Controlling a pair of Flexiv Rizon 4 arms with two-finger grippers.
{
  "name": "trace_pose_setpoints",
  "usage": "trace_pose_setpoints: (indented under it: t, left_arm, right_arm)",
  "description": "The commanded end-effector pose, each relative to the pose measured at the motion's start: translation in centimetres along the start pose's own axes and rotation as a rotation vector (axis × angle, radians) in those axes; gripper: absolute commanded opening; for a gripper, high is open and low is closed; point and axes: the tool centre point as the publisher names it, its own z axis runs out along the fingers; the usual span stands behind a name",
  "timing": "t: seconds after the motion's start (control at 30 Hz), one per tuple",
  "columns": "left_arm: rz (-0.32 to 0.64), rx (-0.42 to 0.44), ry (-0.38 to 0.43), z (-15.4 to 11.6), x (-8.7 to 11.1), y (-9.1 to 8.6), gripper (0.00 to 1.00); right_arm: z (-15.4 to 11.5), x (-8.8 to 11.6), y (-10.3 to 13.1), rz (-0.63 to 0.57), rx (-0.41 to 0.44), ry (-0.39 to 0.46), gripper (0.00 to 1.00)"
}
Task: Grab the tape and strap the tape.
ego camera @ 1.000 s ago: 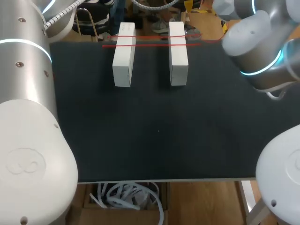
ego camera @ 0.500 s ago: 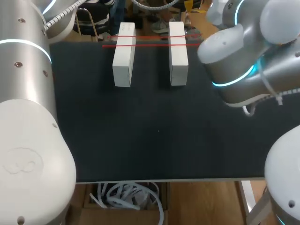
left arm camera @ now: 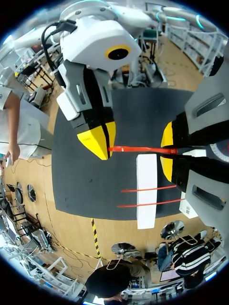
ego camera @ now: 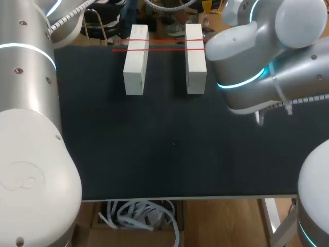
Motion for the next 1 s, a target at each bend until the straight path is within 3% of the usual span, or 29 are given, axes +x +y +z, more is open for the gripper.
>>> trace_pose_setpoints:
  t: [0.03, 1.0]
  left_arm:
    - [-0.002, -0.006, 0.005, -0.2, -0.2, -0.2, 0.00]
    - [-0.002, -0.006, 0.005, -0.2, -0.2, -0.2, 0.00]
  right_arm:
    - [-0.2, 0.0, 0.6, -0.002, 0.022, 0.004, 0.00]
    - [0.2, -0.7, 1.8, -0.086, 0.064, -0.008, 0.00]
